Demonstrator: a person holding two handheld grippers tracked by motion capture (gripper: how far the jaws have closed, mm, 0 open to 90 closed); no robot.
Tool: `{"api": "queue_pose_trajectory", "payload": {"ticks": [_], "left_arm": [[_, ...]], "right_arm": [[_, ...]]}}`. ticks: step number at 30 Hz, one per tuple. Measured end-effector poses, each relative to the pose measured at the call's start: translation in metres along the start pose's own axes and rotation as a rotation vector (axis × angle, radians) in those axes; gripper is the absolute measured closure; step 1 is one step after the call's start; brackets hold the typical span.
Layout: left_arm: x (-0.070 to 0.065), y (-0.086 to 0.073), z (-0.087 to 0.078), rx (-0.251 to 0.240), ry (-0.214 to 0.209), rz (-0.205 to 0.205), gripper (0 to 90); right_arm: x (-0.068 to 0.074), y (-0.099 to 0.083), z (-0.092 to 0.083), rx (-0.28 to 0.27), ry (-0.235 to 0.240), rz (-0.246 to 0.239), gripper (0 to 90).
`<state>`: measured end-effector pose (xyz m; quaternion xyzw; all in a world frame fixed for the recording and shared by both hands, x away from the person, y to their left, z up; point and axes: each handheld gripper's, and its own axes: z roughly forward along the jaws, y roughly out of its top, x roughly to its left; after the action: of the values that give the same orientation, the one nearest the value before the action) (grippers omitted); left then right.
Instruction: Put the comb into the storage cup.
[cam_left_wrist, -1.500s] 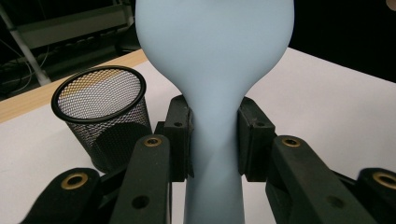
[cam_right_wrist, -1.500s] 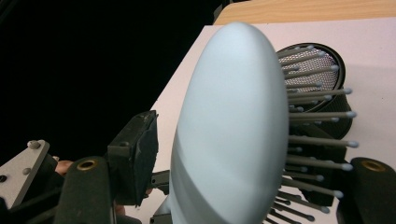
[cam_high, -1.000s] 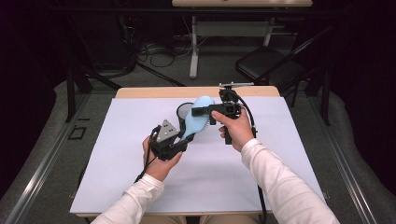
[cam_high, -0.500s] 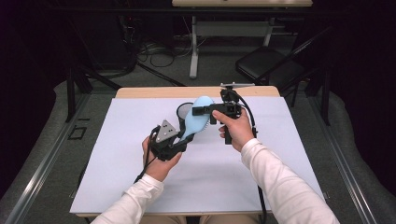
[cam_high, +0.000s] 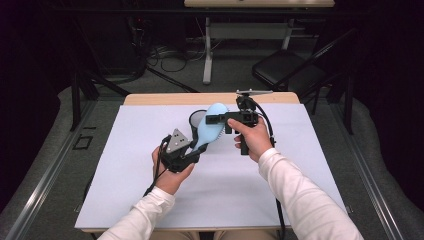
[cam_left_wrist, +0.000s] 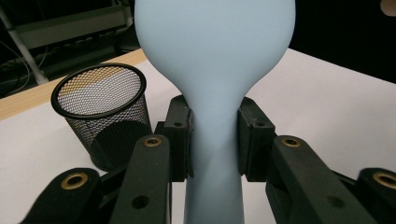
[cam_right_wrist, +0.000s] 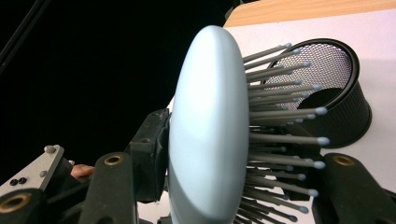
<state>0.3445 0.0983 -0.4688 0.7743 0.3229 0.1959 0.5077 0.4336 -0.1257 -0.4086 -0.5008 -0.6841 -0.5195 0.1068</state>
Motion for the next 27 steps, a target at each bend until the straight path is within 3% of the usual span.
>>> {"api": "queue_pose_trajectory", "payload": {"ticks": [12, 27], "left_arm": [[0.0011, -0.0013, -0.0004, 0.001, 0.007, -0.001, 69.5], [0.0008, -0.0029, -0.0003, 0.004, 0.003, -0.001, 69.5]], "right_arm": [[0.0016, -0.0014, 0.0019, -0.012, 0.002, -0.009, 45.0], [0.0009, -0.0013, 0.0024, 0.009, -0.003, 0.029, 45.6]]}}
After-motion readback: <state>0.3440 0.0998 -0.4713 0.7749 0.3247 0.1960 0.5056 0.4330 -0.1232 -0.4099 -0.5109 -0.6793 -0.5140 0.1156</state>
